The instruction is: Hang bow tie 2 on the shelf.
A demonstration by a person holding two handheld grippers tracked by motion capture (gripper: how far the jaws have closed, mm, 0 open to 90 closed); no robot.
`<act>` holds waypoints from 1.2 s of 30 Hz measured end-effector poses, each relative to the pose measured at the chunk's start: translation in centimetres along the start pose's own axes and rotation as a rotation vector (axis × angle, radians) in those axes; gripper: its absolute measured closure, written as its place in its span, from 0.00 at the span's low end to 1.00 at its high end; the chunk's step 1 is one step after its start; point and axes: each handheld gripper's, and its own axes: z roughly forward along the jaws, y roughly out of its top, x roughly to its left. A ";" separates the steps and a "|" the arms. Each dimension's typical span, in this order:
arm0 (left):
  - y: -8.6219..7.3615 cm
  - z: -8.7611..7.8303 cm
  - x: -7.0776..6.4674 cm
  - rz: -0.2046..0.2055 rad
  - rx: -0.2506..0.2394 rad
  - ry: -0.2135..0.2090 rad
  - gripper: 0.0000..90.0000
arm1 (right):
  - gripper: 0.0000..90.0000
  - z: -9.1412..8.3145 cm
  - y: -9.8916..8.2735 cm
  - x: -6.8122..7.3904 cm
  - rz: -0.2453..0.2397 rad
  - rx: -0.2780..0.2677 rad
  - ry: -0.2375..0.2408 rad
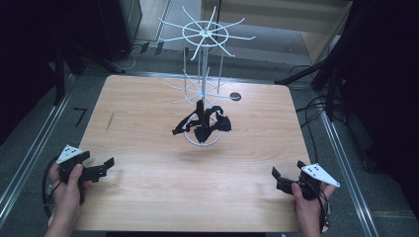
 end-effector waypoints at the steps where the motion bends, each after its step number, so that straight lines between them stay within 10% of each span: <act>1: 0.0 0.0 0.0 0.001 0.002 0.000 0.00 | 0.00 -0.2 -0.1 -0.2 0.001 0.001 -0.006; 36: 0.0 -0.1 0.1 -0.010 -0.001 -0.001 0.00 | 0.00 -4.5 -3.1 -6.1 0.090 0.005 -0.115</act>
